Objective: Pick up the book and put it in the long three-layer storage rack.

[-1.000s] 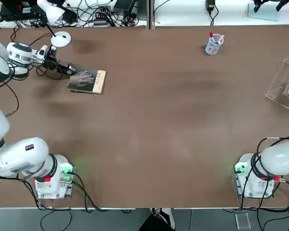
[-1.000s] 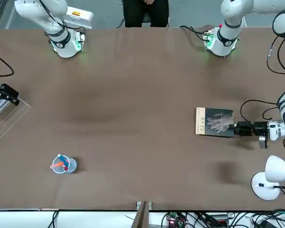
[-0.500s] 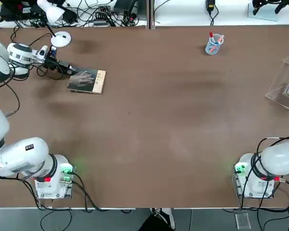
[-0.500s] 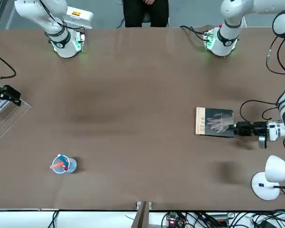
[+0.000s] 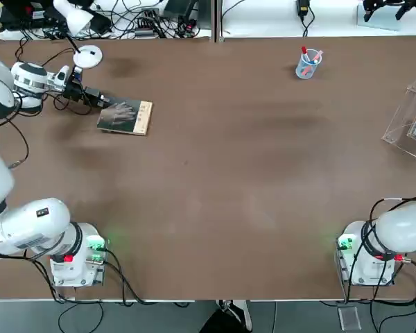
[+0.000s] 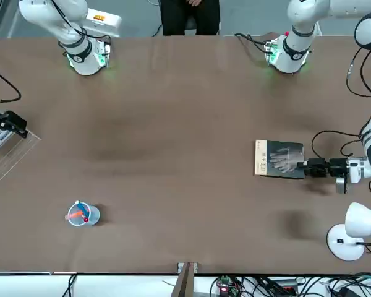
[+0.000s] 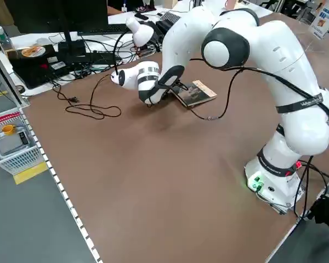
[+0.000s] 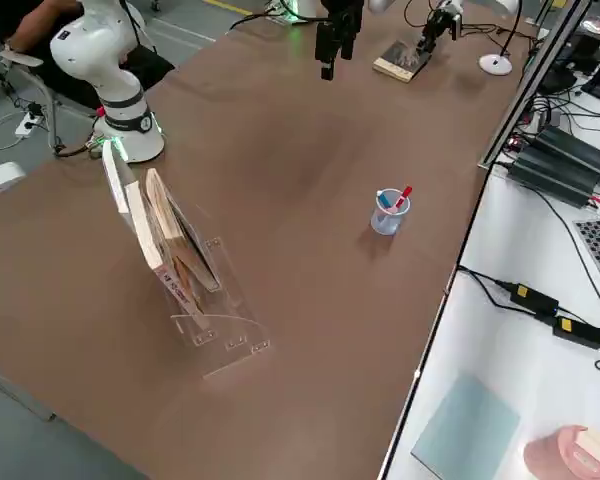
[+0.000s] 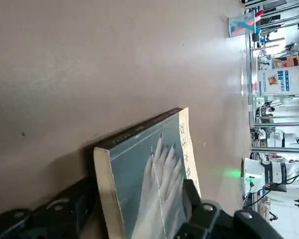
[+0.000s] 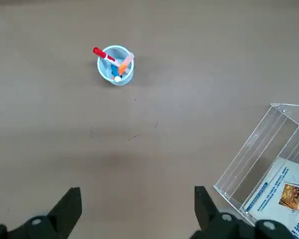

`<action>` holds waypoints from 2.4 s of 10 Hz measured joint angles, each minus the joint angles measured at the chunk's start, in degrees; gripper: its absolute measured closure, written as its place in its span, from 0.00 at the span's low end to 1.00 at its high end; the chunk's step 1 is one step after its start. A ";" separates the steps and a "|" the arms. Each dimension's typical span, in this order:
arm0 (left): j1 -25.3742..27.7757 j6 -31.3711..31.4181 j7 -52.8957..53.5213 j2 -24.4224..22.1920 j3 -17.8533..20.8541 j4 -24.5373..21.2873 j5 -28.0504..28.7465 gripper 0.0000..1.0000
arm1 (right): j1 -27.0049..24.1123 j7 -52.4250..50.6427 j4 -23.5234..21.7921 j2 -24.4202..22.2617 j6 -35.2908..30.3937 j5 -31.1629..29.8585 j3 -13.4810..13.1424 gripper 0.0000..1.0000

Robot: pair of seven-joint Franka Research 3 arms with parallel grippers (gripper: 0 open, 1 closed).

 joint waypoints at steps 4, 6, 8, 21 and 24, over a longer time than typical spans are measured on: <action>0.01 -0.02 0.00 0.16 -0.05 0.01 -0.02 0.33 | 0.00 0.00 0.00 0.00 0.00 0.00 0.02 0.00; 0.01 -0.04 0.00 0.24 -0.07 0.03 -0.04 0.34 | 0.00 0.00 0.00 0.00 0.00 0.00 0.03 0.00; 0.01 -0.06 0.00 0.25 -0.07 0.04 -0.05 0.33 | 0.00 0.00 0.00 0.00 0.00 0.00 0.03 0.00; 0.02 -0.06 0.00 0.45 -0.07 0.03 -0.05 0.42 | 0.00 0.00 0.00 0.00 0.00 0.00 0.03 0.00; 0.02 -0.06 0.00 0.45 -0.07 0.03 -0.05 0.42 | 0.00 0.00 0.00 0.00 0.00 0.00 0.03 0.00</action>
